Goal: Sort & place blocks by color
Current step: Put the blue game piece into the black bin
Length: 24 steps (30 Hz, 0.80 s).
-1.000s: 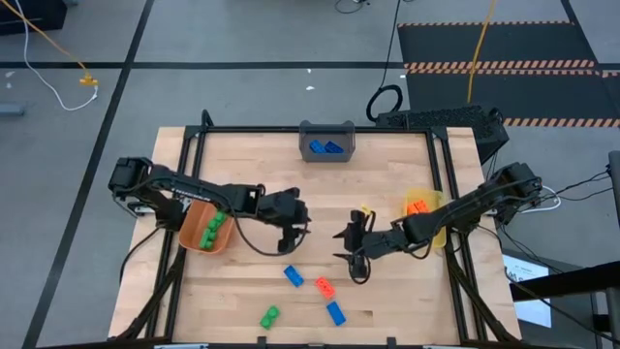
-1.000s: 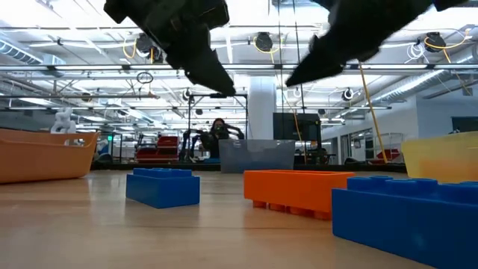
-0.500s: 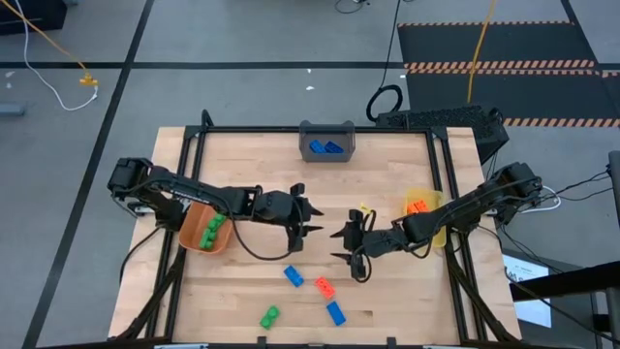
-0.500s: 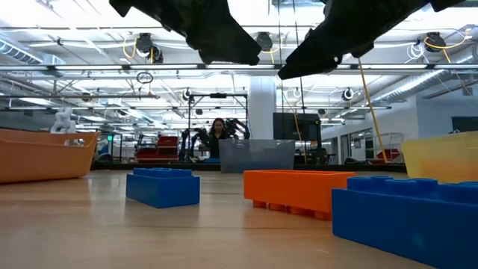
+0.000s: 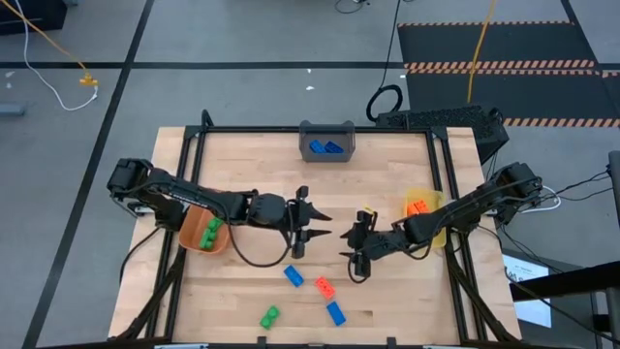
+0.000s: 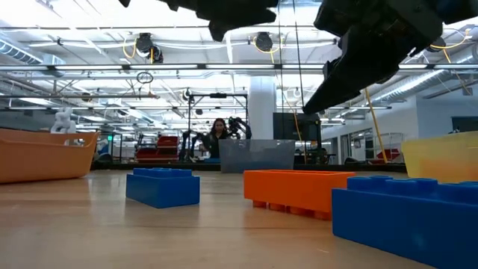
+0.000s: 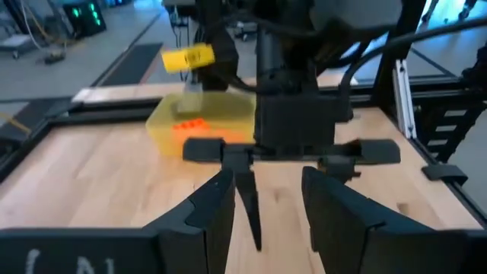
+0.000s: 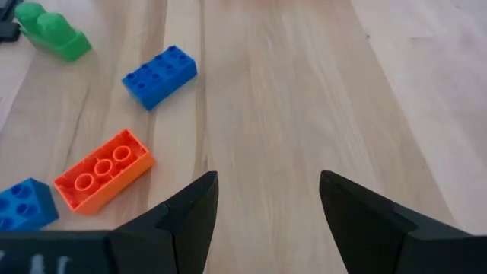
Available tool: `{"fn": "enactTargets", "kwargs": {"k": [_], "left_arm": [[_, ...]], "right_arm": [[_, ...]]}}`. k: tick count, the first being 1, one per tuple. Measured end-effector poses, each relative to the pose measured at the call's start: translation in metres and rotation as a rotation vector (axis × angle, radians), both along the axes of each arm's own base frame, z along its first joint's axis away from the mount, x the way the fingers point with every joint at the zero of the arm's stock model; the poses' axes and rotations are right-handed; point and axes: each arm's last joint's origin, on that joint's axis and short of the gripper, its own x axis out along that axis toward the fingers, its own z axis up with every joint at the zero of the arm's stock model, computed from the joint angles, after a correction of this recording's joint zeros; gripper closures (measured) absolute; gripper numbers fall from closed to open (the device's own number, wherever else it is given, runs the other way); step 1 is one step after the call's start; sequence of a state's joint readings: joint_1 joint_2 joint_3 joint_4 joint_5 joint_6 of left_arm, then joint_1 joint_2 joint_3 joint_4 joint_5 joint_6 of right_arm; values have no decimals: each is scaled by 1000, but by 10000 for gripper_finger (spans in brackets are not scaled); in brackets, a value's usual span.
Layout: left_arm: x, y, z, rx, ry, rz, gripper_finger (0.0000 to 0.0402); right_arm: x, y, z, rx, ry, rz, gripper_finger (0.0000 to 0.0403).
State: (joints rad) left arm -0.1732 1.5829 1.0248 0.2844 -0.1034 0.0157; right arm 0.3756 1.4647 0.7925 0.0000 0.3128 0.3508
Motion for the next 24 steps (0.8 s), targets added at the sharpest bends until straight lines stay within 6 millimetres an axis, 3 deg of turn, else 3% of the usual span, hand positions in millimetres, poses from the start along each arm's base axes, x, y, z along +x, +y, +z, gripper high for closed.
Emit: {"fn": "enactTargets", "kwargs": {"k": [6,12,15,19,24], "left_arm": [[-2,-5,-1,-13,-102,-32,249],[-26,4,-33,-97,-301,-26,249],[-36,10,-47,-135,-305,-8,249],[-41,10,-48,-144,-294,-14,250],[-43,-2,-53,-154,-244,-162,250]], "right_arm": [[-3,5,2,-21,58,17,181],[0,12,21,-49,131,28,181],[1,17,30,-54,141,43,181],[7,25,40,-68,189,52,181],[20,39,46,-99,281,64,181]]}}
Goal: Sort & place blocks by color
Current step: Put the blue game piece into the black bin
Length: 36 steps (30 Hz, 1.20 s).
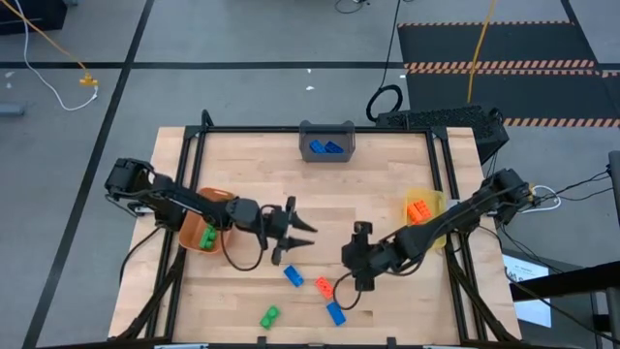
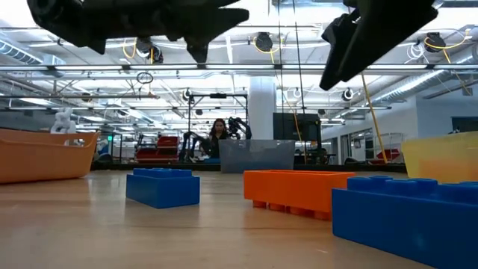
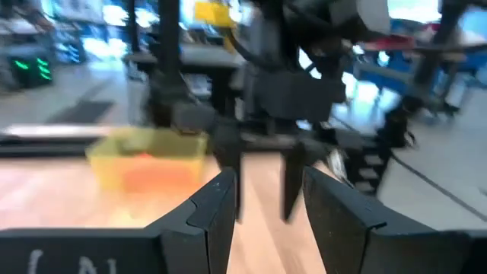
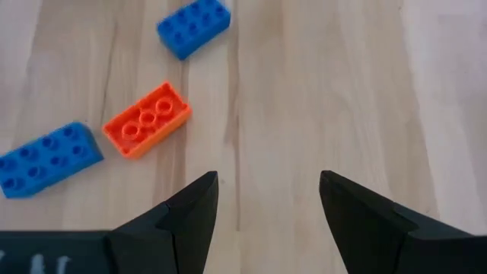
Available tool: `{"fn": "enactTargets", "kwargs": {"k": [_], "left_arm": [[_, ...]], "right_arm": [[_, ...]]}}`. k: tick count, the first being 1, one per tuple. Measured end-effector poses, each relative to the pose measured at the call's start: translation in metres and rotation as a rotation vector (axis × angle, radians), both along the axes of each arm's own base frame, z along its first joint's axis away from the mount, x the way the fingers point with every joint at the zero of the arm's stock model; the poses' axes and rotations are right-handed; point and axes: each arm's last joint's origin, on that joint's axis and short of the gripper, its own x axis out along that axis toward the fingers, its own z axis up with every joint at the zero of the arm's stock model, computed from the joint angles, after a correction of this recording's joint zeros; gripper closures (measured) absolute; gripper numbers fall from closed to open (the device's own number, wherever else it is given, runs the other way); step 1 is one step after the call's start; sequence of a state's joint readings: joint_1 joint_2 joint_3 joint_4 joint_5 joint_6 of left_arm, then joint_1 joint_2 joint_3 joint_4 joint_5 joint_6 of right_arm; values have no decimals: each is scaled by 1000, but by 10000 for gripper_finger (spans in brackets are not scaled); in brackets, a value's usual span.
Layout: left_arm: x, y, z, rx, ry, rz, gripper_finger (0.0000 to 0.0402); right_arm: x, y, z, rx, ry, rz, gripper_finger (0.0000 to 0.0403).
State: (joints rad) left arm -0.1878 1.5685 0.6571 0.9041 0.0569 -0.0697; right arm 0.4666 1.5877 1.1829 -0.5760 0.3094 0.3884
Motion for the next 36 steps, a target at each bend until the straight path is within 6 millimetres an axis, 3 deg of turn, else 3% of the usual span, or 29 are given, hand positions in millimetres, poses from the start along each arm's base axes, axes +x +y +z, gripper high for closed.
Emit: {"fn": "enactTargets", "kwargs": {"k": [7,12,17,24,36], "left_arm": [[0,-12,-11,27,162,-43,249],[-5,-26,-29,82,547,-98,249],[-19,-46,-24,207,884,-139,249],[-27,-69,-16,360,905,-194,223],[-5,-69,-44,391,885,-126,83]], "right_arm": [[13,22,-6,66,129,-28,181],[10,30,-12,65,173,-58,181],[8,32,-12,79,175,-87,181],[8,35,-11,100,151,-89,181],[4,39,-11,83,165,-64,181]]}}
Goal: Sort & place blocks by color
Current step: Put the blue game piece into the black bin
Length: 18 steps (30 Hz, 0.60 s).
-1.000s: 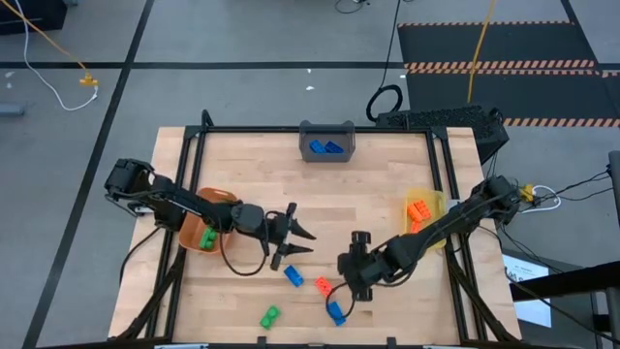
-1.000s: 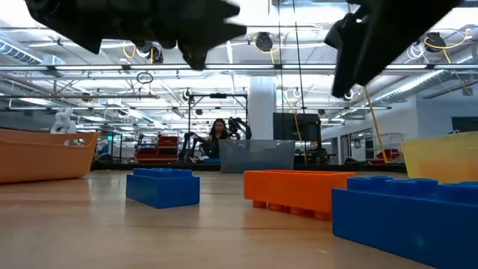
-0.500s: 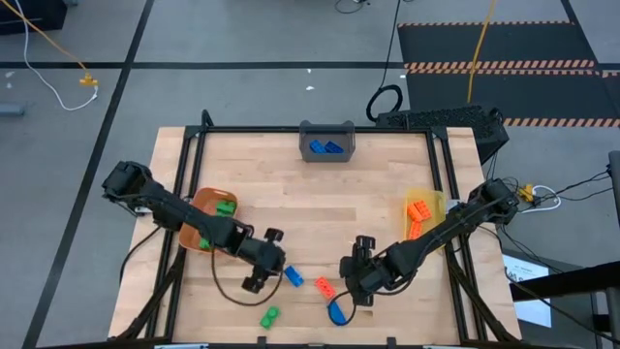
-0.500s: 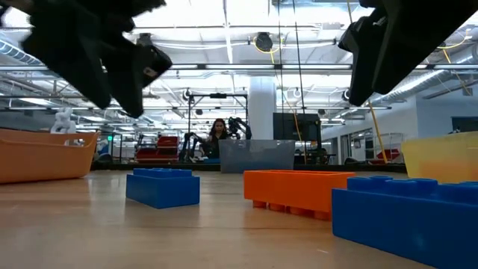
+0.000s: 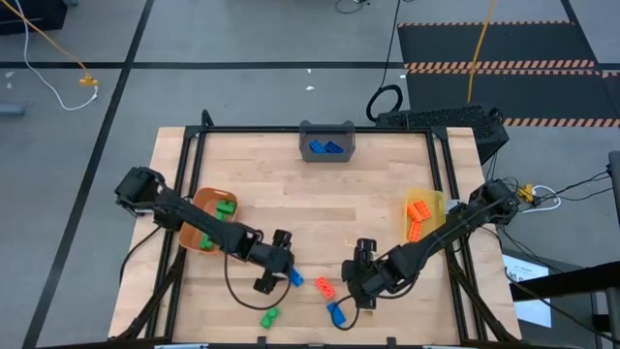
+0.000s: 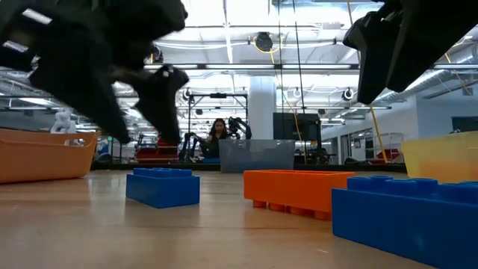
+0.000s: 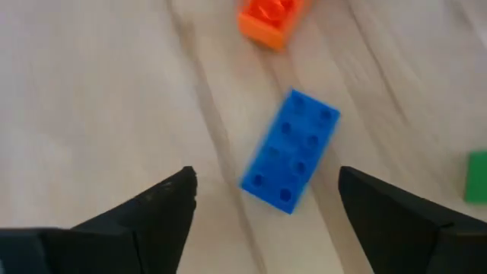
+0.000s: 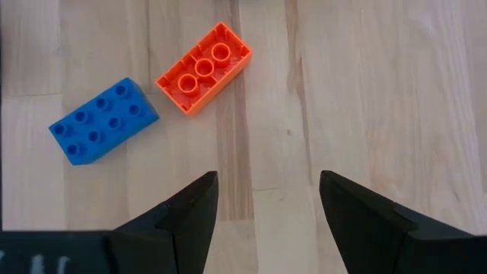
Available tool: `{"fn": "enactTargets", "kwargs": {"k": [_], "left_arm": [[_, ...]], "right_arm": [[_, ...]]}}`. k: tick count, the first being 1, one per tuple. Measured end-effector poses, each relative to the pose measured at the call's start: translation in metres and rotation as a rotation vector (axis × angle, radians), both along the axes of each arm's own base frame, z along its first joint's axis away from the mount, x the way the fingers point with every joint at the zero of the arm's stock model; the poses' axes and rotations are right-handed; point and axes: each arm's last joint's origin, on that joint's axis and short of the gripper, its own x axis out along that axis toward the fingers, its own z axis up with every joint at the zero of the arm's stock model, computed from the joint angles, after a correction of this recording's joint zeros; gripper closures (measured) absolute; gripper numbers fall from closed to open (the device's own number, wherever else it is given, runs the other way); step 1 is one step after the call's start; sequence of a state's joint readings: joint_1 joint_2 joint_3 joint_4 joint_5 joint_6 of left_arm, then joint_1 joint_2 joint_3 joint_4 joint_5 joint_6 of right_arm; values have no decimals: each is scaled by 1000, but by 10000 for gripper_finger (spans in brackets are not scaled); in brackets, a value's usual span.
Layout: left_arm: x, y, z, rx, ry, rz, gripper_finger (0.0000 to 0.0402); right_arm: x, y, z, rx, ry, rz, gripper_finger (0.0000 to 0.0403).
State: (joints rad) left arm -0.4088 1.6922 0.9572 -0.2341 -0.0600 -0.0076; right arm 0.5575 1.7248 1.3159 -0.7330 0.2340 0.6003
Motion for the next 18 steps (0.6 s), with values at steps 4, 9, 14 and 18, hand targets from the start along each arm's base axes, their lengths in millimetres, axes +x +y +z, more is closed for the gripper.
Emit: {"fn": "enactTargets", "kwargs": {"k": [4,9,14,18], "left_arm": [[4,-1,-17,28,114,-28,76],[24,-11,-14,46,62,-88,101],[35,-13,-32,72,156,-104,124],[39,-16,-38,89,190,-108,132]], "right_arm": [[0,0,0,-6,1,7,181],[2,-2,0,-9,-7,8,181],[1,-2,0,-6,-4,2,181],[-1,0,-1,-6,3,6,181]]}}
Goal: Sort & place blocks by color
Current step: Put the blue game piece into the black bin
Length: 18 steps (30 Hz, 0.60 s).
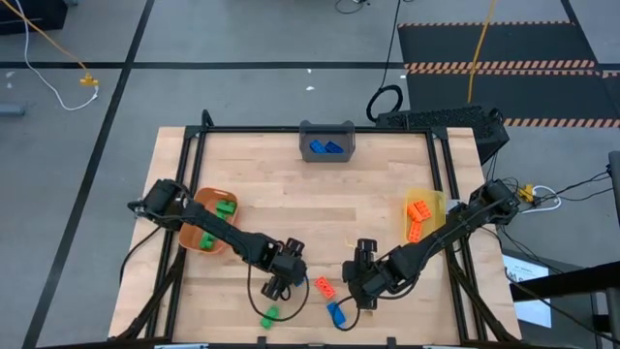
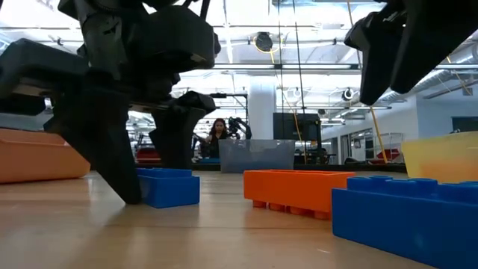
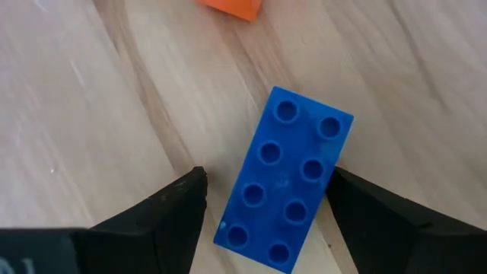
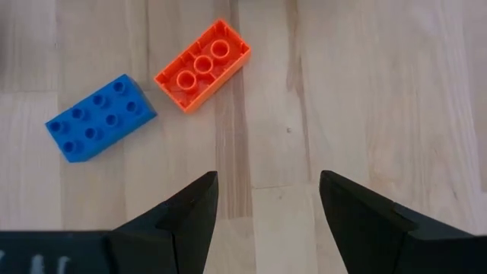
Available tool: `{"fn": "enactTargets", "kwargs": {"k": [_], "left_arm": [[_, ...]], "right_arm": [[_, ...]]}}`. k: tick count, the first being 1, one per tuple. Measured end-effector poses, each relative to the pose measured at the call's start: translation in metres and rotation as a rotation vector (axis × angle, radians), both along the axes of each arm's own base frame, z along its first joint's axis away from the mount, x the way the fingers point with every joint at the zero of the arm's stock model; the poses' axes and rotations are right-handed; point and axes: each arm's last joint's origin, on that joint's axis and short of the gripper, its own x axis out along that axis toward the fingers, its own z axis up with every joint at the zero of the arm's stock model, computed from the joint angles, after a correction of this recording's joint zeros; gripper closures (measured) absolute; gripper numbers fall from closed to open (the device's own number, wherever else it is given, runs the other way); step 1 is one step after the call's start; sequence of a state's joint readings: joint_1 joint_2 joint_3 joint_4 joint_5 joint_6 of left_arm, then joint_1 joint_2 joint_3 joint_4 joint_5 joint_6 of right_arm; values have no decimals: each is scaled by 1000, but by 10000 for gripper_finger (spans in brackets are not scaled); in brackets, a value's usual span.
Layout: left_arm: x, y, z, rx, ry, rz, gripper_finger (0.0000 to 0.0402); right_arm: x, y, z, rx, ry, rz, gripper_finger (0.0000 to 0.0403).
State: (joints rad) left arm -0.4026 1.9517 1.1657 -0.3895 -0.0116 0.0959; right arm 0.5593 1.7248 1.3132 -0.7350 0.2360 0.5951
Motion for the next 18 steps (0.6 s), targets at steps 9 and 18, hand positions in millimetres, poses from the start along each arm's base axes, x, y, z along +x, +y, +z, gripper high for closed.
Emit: {"fn": "enactTargets", "kwargs": {"k": [9,18], "left_arm": [[5,7,8,-3,-46,13,249],[23,36,14,-94,-119,187,261]], "right_arm": [[3,1,1,-30,-46,46,181],[18,19,16,-284,-333,393,181]]}}
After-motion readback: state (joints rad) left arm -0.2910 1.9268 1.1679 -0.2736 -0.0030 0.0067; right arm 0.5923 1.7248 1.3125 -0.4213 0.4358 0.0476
